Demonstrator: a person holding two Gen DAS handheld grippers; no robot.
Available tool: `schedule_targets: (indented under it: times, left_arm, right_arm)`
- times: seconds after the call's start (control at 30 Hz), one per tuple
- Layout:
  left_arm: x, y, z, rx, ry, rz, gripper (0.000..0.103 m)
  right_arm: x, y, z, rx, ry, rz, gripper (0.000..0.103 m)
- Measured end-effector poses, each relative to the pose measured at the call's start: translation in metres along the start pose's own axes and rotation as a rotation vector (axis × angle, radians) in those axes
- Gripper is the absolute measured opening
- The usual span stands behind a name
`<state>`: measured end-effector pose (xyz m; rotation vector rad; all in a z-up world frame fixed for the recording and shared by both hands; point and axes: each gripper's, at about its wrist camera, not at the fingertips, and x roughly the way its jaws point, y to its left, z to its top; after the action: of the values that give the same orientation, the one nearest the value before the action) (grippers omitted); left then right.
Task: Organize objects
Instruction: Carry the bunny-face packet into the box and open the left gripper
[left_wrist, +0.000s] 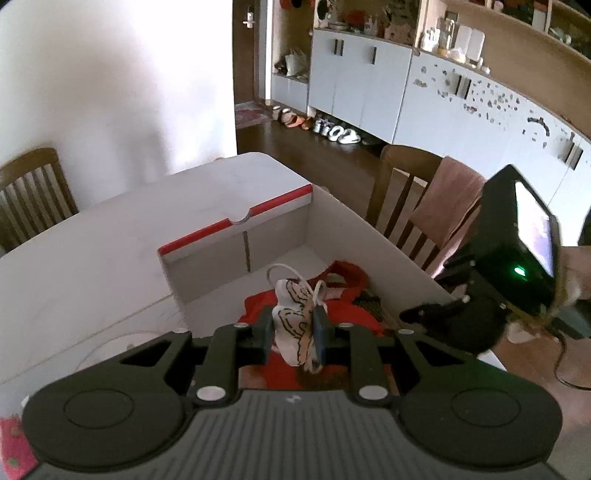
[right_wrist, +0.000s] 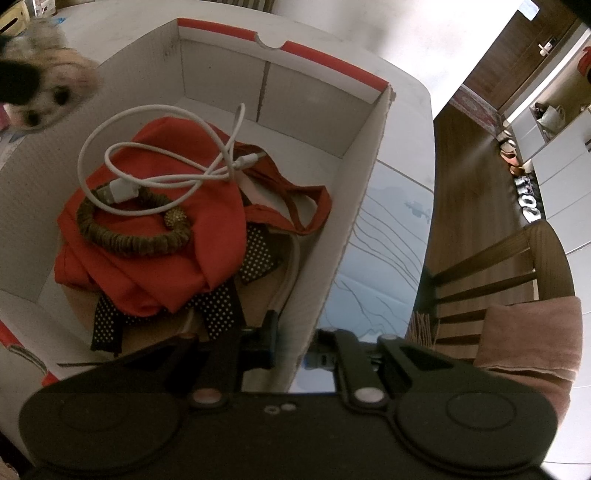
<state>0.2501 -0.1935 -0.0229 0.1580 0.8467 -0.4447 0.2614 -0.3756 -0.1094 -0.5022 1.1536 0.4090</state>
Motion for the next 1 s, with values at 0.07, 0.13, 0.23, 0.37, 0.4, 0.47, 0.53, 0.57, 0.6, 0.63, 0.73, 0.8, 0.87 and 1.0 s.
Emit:
schedule_targets:
  times: [0.07,0.13,0.23,0.37,0.4,0.47,0.53,0.57,0.6,0.63,0.73,0.8,0.87,1.0]
  left_arm:
    - [0.013,-0.001,0.004,0.009,0.015,0.005,0.021]
    - [0.029,-0.002,0.007,0.033,0.030,0.017,0.021]
    - [0.049,-0.001,0.010,0.036,0.055,0.029,0.021]
    - [0.071,0.003,0.011,0.027,0.099,0.032,0.021]
    - [0.077,0.004,0.011,0.021,0.116,0.024,0.021]
    - [0.086,0.006,0.010,0.011,0.150,0.019,0.021]
    - [0.094,0.006,0.008,0.013,0.178,0.017,0.021]
    - [0.096,0.006,0.007,0.015,0.186,0.017,0.021]
    - [0.099,0.006,0.006,0.012,0.197,0.015,0.021]
    - [0.101,0.006,0.005,0.010,0.207,0.014,0.021]
    - [0.105,0.004,0.003,0.013,0.237,0.023,0.021]
    - [0.104,0.004,0.001,0.013,0.236,0.027,0.021]
    - [0.100,0.005,0.000,0.003,0.227,0.025,0.021]
    - [0.092,0.002,-0.001,0.018,0.204,0.042,0.025]
  right_arm:
    - [0.000,-0.001,0.000,0.003,0.000,0.002,0.010]
    - [0.000,0.000,0.000,0.002,0.000,0.001,0.010]
    - [0.000,0.000,0.000,0.002,0.000,0.001,0.010]
    - [0.000,0.000,0.000,0.004,0.001,0.004,0.010]
    - [-0.001,0.000,0.000,0.006,0.001,0.005,0.010]
    - [-0.001,-0.001,0.000,0.009,0.001,0.006,0.010]
    - [-0.001,-0.001,0.000,0.009,0.001,0.006,0.010]
    - [-0.001,-0.001,0.000,0.010,0.002,0.006,0.010]
    - [-0.001,0.000,0.000,0.010,0.002,0.006,0.010]
    - [-0.001,-0.001,0.000,0.009,0.001,0.006,0.010]
    - [-0.001,-0.001,0.000,0.009,0.001,0.006,0.010]
    - [-0.001,-0.001,0.000,0.009,0.001,0.006,0.010]
    - [-0.001,-0.001,0.000,0.010,0.001,0.006,0.010]
    - [-0.001,-0.001,-0.001,0.008,0.001,0.006,0.010]
